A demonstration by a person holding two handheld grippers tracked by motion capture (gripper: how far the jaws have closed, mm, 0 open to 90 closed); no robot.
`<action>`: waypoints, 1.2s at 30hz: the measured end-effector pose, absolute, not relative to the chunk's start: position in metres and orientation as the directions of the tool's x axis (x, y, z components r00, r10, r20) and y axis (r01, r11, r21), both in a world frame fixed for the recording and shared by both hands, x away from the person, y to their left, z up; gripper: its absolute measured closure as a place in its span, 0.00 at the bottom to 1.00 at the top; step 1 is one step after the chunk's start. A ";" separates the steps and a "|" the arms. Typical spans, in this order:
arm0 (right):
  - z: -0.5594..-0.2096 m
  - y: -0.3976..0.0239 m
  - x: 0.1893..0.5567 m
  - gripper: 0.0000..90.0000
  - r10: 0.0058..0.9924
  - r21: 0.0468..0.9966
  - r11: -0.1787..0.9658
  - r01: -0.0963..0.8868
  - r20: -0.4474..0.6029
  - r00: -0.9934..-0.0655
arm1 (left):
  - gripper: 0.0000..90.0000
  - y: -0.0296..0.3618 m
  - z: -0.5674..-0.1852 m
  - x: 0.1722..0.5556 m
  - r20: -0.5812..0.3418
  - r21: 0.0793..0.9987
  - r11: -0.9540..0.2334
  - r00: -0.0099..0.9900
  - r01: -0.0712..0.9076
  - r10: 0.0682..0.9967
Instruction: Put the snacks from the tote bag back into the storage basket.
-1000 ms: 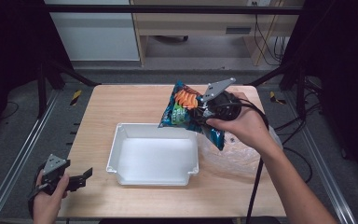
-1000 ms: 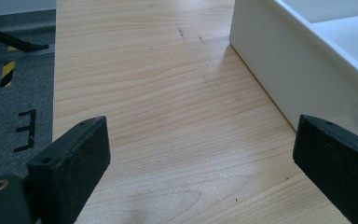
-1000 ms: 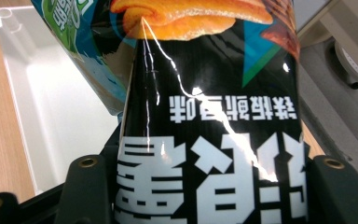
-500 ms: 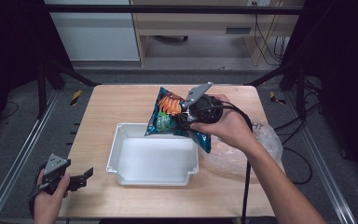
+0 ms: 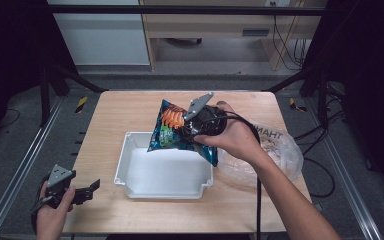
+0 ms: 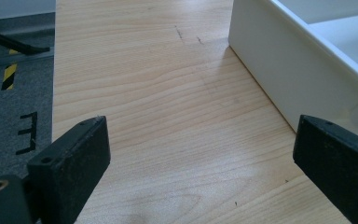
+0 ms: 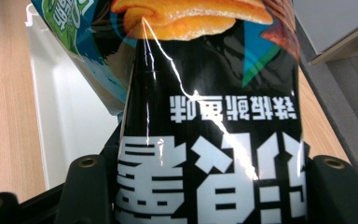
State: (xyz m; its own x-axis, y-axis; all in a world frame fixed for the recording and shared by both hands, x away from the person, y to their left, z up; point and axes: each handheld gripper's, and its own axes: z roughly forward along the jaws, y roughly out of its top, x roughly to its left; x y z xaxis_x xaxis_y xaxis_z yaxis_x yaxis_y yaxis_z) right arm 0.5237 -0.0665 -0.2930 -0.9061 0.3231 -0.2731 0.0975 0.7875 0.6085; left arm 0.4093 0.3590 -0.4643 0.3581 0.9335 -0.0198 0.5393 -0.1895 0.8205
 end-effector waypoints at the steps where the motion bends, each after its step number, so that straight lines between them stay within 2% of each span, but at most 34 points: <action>1: -0.294 -0.065 0.524 0.45 0.323 0.608 0.788 0.100 -0.269 -0.907 | 0.04 0.359 -0.464 0.409 -0.020 0.821 -0.190 0.358 0.539 0.934; 36: -0.332 -0.030 0.526 0.45 0.238 0.573 0.816 0.071 -0.220 -0.946 | 0.04 0.358 -0.465 0.410 -0.015 0.821 -0.196 0.363 0.537 0.932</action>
State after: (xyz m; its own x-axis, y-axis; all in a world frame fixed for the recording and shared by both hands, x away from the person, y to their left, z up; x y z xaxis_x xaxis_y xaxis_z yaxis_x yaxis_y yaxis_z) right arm 0.5255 -0.0301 -0.3324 -0.9461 0.2375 -0.2203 0.0715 0.8163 0.5731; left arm 0.4102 0.3576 -0.4646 0.3629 0.9317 -0.0148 0.5368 -0.1961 0.8206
